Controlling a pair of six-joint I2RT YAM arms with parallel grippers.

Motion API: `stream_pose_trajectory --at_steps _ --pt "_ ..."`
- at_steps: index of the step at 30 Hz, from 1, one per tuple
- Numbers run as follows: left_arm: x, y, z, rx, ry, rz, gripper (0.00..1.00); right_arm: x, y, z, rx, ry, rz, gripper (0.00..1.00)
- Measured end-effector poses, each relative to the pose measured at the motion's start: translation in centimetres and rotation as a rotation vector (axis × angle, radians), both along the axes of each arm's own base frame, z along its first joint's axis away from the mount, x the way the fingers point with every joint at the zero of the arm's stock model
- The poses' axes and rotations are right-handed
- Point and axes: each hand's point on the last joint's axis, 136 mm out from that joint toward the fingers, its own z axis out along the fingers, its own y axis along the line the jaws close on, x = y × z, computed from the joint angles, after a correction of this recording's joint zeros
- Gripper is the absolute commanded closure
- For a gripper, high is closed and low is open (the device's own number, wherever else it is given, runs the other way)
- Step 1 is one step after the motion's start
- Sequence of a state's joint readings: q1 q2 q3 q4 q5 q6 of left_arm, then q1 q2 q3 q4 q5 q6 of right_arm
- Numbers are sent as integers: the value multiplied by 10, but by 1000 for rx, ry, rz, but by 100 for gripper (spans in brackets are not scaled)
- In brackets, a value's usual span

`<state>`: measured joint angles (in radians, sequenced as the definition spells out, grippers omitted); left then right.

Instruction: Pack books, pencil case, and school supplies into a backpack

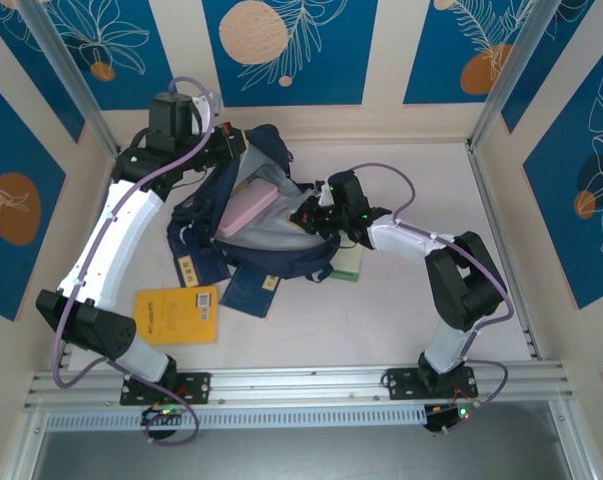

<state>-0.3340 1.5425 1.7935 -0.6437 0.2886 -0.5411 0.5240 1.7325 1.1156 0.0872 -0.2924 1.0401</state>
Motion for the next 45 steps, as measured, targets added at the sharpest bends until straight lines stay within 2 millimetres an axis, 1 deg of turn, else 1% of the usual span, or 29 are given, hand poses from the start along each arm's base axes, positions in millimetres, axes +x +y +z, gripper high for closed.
stream_pose_trajectory --at_steps 3,5,9,11,13,14,16,19,22,24,26,29,33,35,37,40,42,45 --pt "0 -2 -2 -5 5 -10 100 4 -6 0 -42 -10 14 73" --pt "-1 -3 -4 -8 7 -17 100 13 -2 7 -57 -27 29 71" --pt "-1 -4 -3 -12 5 -22 100 41 20 39 -49 -124 74 64" --pt "-1 -4 -3 -13 5 -24 100 47 33 53 -31 -161 110 60" --pt "-1 -5 -3 -13 5 -26 100 52 49 63 -18 -192 149 59" --pt "-1 -5 -3 -13 5 -26 100 53 57 66 -17 -202 168 58" --pt "-1 -4 -3 -12 5 -26 100 52 69 64 -25 -214 198 56" --pt "-2 -4 -3 -11 6 -26 100 42 76 56 -37 -216 226 55" --pt "-2 -4 -3 -5 4 -29 100 26 66 39 -61 -199 228 56" --pt "-2 -4 -3 -2 2 -31 100 12 53 29 -91 -185 218 57" --pt "-2 -4 -3 0 0 -33 100 1 37 27 -113 -185 203 58" --pt "-2 -4 -3 0 0 -33 100 -13 12 39 -123 -216 175 59" --pt "0 -6 -5 -2 4 -37 100 -32 -18 59 -118 -274 148 63" --pt "1 -7 -6 -5 6 -43 100 -39 -32 65 -115 -298 133 65" --pt "1 -8 -7 -6 8 -47 100 -44 -44 67 -118 -306 118 65" --pt "1 -9 -7 -8 7 -50 100 -45 -60 68 -124 -304 89 66" --pt "1 -9 -7 -8 8 -50 100 -40 -71 64 -142 -276 62 62" --pt "0 -9 -7 -8 9 -53 100 -33 -82 54 -192 -203 38 57"
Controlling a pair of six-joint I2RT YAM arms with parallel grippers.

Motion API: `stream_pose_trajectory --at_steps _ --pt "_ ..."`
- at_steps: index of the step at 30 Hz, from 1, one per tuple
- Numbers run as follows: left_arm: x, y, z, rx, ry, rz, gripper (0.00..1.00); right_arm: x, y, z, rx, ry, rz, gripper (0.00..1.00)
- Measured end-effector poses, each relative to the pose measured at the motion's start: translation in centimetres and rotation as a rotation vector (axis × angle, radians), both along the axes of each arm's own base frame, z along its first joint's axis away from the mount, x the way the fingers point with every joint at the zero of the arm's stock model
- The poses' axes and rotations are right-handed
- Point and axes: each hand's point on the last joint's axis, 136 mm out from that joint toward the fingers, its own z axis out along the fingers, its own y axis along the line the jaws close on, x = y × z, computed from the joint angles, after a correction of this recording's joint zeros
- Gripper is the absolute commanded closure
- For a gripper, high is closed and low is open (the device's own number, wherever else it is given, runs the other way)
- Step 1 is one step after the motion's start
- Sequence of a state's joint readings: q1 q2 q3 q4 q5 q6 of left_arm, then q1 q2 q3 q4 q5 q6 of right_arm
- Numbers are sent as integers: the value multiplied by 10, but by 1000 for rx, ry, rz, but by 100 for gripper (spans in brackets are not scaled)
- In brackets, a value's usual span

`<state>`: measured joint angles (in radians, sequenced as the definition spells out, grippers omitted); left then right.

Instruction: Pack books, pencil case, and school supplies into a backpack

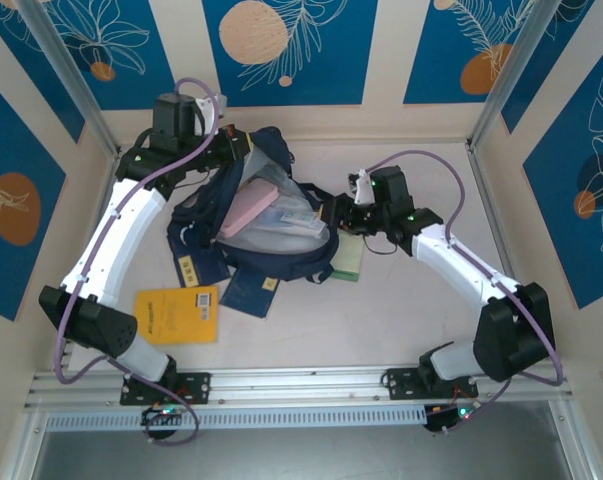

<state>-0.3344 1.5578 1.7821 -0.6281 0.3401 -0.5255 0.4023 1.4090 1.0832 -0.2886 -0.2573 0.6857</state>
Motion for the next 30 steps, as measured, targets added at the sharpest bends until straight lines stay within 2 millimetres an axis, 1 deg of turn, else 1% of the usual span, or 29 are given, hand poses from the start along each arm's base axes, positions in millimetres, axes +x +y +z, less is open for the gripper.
stream_pose_trajectory --at_steps 3,5,8,9,11,13,16,18,20,22,24,26,28,30 --pt "-1 -1 -1 0 2 -3 100 12 -1 -5 -51 52 -18 55" --pt "-1 -2 -3 2 6 -6 100 19 -4 -12 -92 82 -37 51" --pt "-2 -5 -8 2 15 -17 100 22 -8 -28 -147 138 -49 43" --pt "-2 -6 -10 2 19 -21 100 21 -9 -33 -161 161 -45 42" --pt "-4 -10 -15 3 28 -34 100 23 -8 -39 -187 196 -36 41" --pt "-6 -13 -19 4 38 -46 100 30 -7 -41 -216 205 -27 37" --pt "-9 -18 -24 5 47 -62 100 43 -4 -42 -279 200 -13 34" --pt "-10 -20 -26 6 48 -68 100 58 1 -40 -320 181 -1 33" --pt "-11 -22 -28 6 46 -75 100 74 9 -43 -368 160 13 33" --pt "-12 -21 -28 6 44 -75 100 86 15 -52 -426 154 24 32" --pt "-14 -20 -27 9 37 -72 100 98 19 -70 -503 156 29 33" --pt "-16 -17 -25 13 31 -64 100 105 19 -88 -574 172 33 34" --pt "-17 -15 -23 22 18 -56 100 109 14 -107 -652 196 35 37" --pt "-18 -11 -20 32 5 -46 100 114 5 -123 -729 216 35 43"
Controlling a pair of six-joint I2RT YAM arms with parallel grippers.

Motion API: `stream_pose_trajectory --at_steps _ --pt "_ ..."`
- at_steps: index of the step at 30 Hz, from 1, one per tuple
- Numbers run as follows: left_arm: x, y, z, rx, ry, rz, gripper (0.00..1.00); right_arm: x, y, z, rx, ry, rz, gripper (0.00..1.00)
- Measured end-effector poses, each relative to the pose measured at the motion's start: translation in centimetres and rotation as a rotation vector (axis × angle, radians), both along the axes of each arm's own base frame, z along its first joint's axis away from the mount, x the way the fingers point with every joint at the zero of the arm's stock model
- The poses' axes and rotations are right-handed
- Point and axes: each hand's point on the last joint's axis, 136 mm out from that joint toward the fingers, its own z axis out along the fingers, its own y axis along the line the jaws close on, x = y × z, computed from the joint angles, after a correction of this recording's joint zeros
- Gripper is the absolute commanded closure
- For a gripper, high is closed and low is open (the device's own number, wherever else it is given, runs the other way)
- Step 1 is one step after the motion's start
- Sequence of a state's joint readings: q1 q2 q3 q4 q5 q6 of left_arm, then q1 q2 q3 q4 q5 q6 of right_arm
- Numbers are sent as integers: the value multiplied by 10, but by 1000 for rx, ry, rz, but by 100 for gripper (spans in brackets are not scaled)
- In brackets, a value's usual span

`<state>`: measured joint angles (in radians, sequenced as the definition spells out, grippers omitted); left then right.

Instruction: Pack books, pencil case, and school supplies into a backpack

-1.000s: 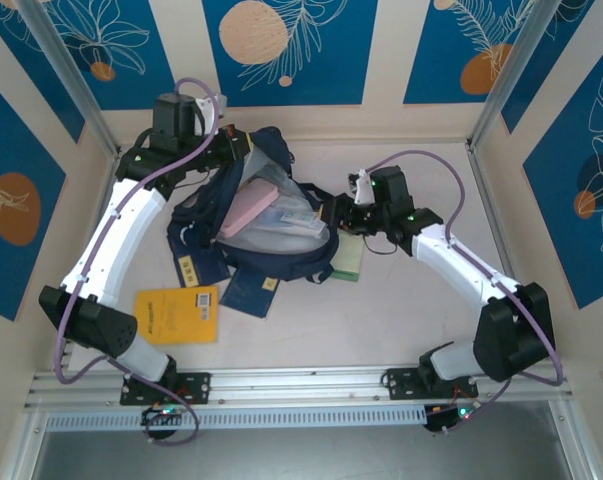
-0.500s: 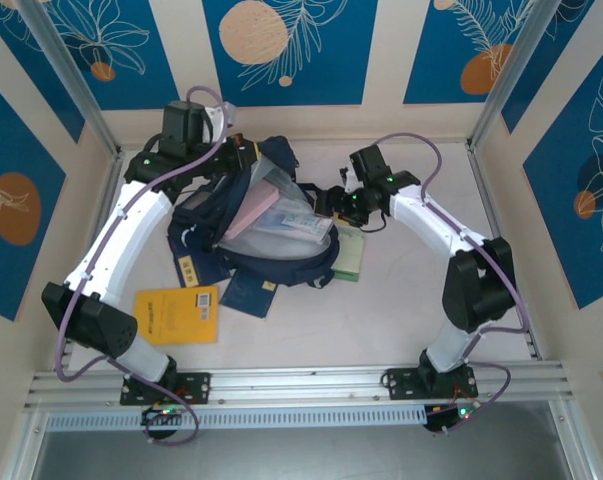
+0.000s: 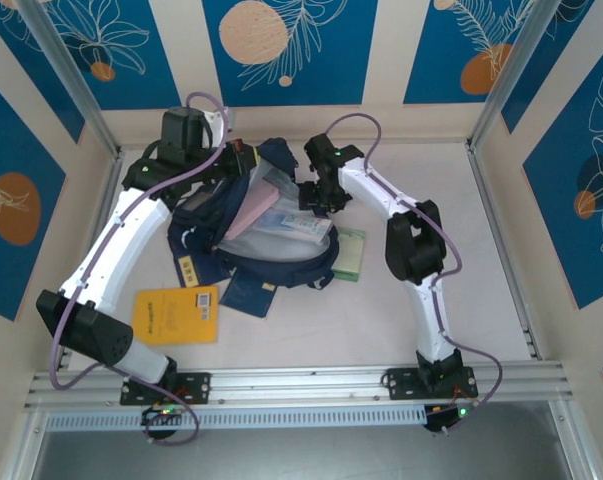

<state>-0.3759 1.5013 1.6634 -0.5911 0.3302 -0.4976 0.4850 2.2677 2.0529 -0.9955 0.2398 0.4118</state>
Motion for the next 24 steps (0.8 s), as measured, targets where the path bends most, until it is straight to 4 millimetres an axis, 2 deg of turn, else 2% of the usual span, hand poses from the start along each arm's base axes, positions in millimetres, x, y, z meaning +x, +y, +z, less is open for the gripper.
stream_pose_trajectory --at_steps 2,4,7,8,11,12,15,19,24 --pt "-1 3 -1 10 -4 7 100 1 -7 -8 -58 7 9 48" --pt "-1 4 -3 18 -4 12 100 -1 -13 -7 -116 -2 19 53" --pt "0 8 -4 31 -10 26 100 -2 -26 6 -209 -53 36 60" --pt "0 10 -4 36 -15 33 100 -2 -31 13 -236 -70 39 66" --pt "0 16 -2 48 -29 51 100 -3 -45 38 -279 -118 43 95" --pt "0 17 -2 52 -31 55 100 -4 -47 48 -279 -134 47 100" --pt "-1 19 -4 54 -36 58 100 -4 -50 69 -249 -171 42 100" --pt "0 19 -8 54 -36 57 100 -8 -51 86 -192 -183 38 100" --pt "-3 13 -12 37 -20 25 100 -26 -32 102 -24 -156 49 100"
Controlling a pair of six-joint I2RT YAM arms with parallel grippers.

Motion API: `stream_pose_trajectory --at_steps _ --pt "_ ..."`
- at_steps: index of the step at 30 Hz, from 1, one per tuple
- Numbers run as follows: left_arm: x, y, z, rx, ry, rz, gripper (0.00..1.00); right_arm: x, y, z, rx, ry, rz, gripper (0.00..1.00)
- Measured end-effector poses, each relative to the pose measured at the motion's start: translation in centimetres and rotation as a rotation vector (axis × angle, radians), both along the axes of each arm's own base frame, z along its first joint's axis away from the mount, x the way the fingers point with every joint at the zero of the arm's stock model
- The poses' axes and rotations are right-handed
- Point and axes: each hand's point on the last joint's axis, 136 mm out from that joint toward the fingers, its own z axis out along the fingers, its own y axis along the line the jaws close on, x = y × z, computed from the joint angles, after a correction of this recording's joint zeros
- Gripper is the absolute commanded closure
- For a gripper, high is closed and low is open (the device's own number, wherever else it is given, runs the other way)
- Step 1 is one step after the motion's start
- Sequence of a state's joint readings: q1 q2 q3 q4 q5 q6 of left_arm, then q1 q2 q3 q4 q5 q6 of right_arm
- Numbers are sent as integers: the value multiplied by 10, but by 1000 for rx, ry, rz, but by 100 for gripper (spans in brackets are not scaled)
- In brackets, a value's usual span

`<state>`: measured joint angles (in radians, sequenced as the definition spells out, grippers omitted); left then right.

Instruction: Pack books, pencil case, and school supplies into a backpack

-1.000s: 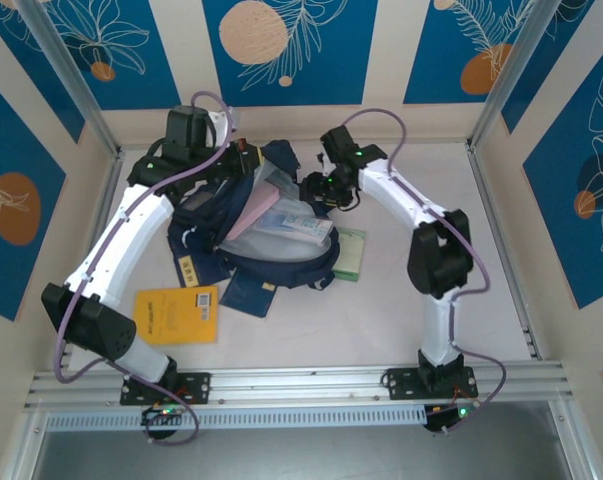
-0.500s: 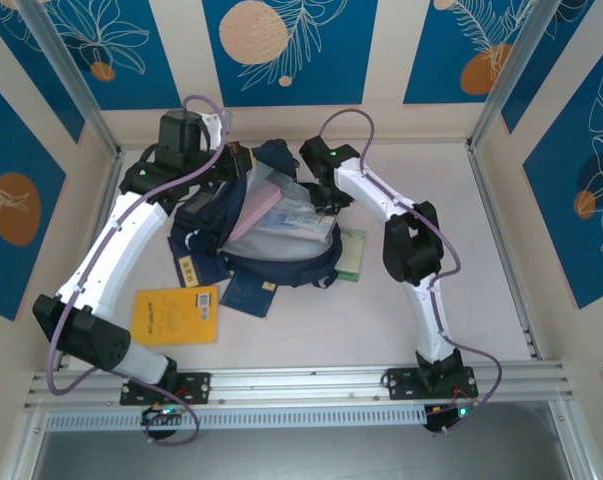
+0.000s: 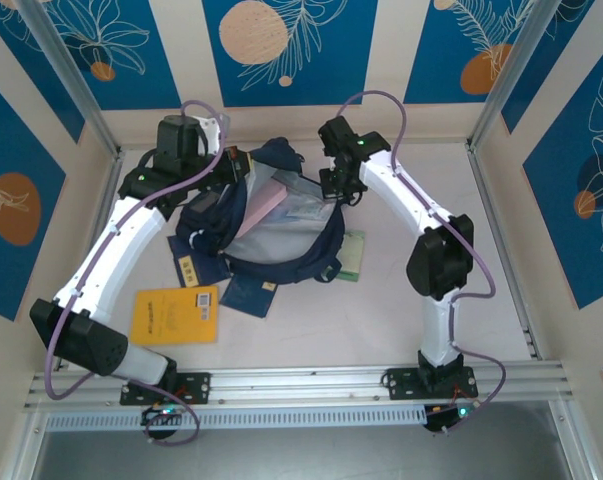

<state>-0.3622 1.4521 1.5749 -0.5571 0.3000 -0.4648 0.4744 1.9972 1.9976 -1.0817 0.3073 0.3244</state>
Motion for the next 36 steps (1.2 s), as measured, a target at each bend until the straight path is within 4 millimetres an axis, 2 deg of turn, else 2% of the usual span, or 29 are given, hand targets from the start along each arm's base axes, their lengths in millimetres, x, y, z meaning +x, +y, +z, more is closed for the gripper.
stream_pose_trajectory --at_steps 3,6,8,11,13,15,16,17,19,22,24,28,31,34,36 --pt "0 -6 -4 -14 13 -29 100 -10 22 20 178 8 35 100" --pt "1 -13 -11 -23 32 -52 100 -18 34 37 320 24 48 100" --pt "0 -16 -15 -25 44 -65 100 -19 31 42 376 38 35 100" --pt "-1 -21 -17 -29 49 -79 100 -15 20 37 394 55 -4 99" --pt "0 -24 -19 -31 48 -84 100 -14 12 31 372 61 -30 88" --pt "0 -25 -23 -36 56 -84 100 -14 5 23 345 68 -51 61" --pt "0 -26 -24 -39 61 -82 100 -14 3 20 334 73 -63 53" --pt "0 -26 -27 -41 66 -81 100 -15 1 15 325 76 -73 47" --pt "0 -27 -31 -42 80 -84 100 -20 -5 2 300 87 -91 43" --pt "1 -29 -39 -39 99 -86 100 -37 -21 -19 262 118 -138 41" --pt "3 -31 -41 -38 101 -86 100 -47 -35 -29 256 124 -179 43" --pt "9 -30 -50 -10 101 -75 100 -52 -68 -48 276 138 -292 56" --pt "17 -23 -53 37 82 -38 100 -49 -83 -70 305 169 -366 67" --pt "26 -11 -47 90 40 17 100 -43 -81 -89 331 202 -390 66" --pt "33 -1 -41 121 7 59 100 -36 -78 -102 336 220 -395 56"
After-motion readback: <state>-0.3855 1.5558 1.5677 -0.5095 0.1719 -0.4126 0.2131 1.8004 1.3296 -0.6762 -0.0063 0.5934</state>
